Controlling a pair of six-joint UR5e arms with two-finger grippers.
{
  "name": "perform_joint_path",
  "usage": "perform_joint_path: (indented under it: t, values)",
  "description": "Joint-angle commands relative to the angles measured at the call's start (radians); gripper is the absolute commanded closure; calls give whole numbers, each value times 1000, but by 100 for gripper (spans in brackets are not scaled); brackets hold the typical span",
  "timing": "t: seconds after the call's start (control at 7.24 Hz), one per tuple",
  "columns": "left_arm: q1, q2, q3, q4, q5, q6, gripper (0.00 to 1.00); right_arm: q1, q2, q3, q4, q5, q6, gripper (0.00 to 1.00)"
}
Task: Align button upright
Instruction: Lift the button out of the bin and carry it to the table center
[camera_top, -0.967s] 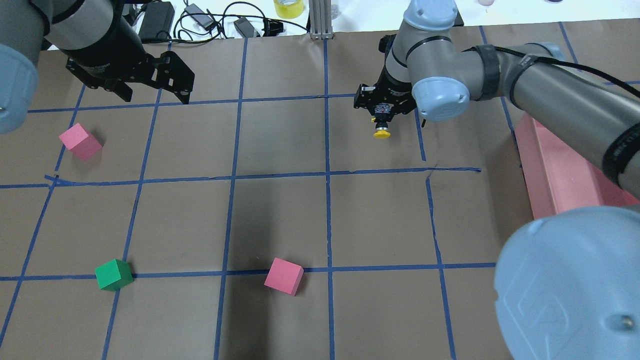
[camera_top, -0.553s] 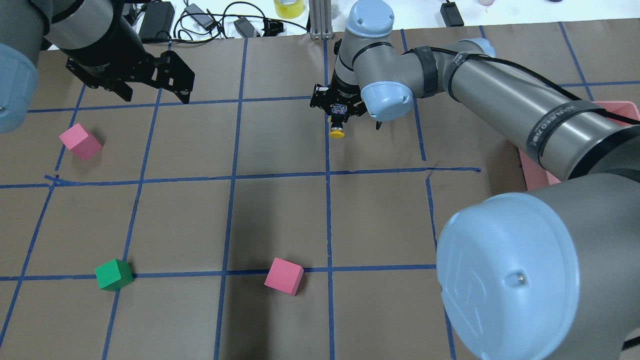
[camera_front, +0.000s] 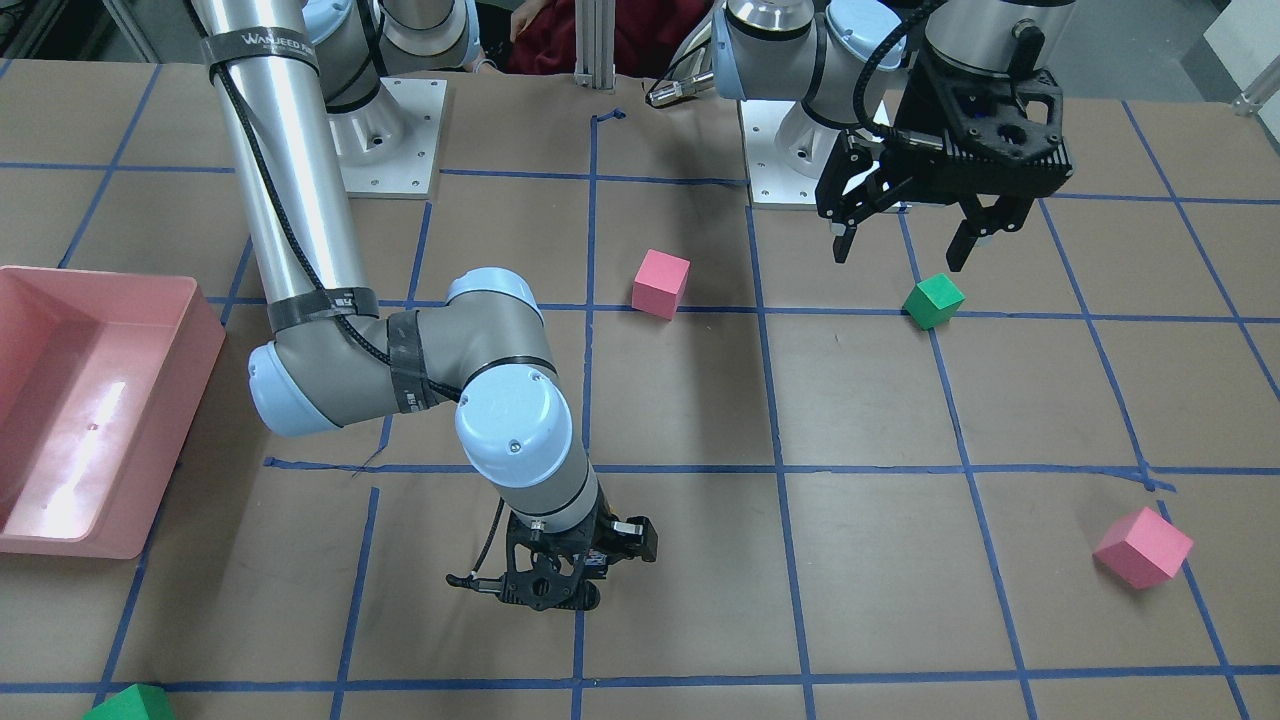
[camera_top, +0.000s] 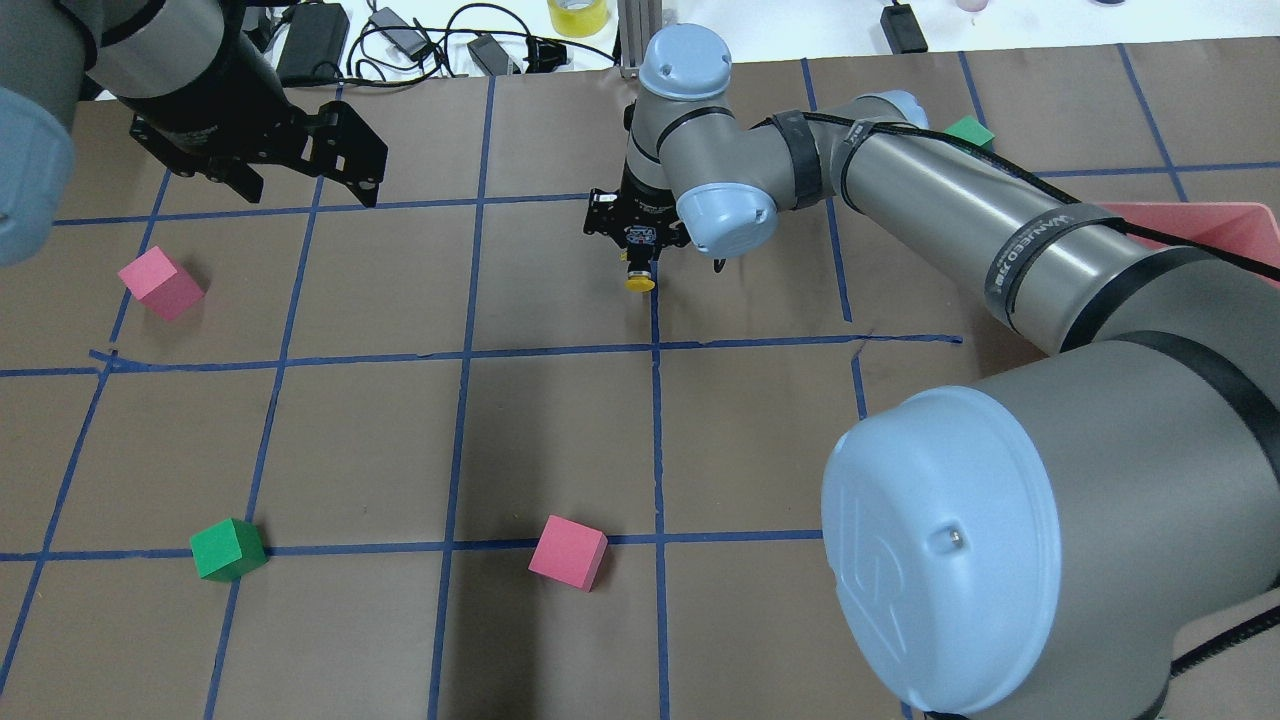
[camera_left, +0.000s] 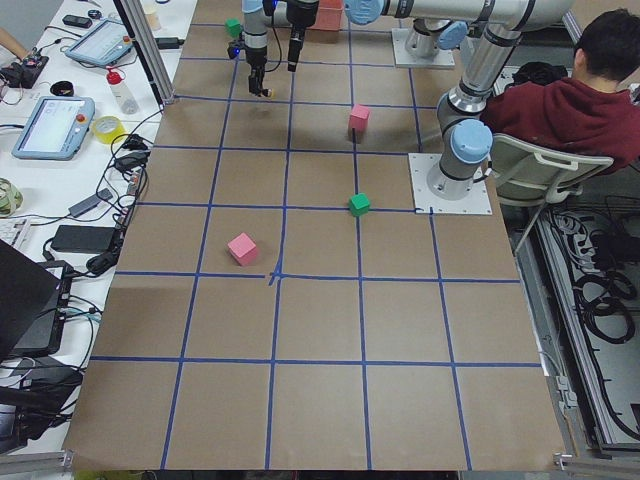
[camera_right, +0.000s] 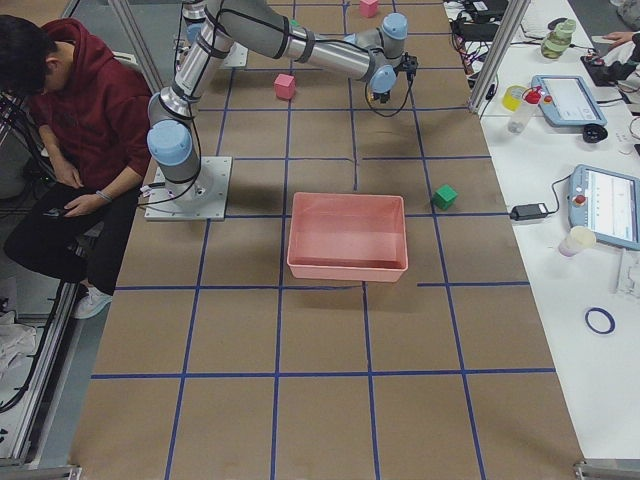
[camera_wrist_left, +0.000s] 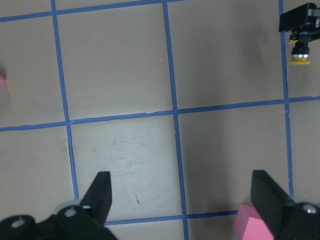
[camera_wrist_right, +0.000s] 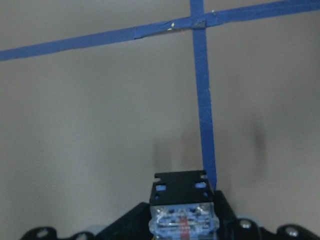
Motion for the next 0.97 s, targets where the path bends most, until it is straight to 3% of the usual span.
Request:
perform_joint_path:
  t: [0.0,0.14,0.41,0.55,0.69,0.83]
  values:
    - [0,0,0,0,0,0,0,3,4,2,0,1,-84,95]
    - [0,0,0,0,0,0,0,3,6,3,0,1,-103,86]
    - [-1,0,3,-2,0,2,0,3,7,3,0,1,-117,47]
    - [-3,-5,12,-2,-1,-5,0,3,7,3,0,24,-117,39]
    - [-4,-14,18,5,2,-6,0,3,10,3,-1,41,-114,37]
    - [-13,-21,8,76,-1,-6,0,3,15,3,-1,44,-113,21]
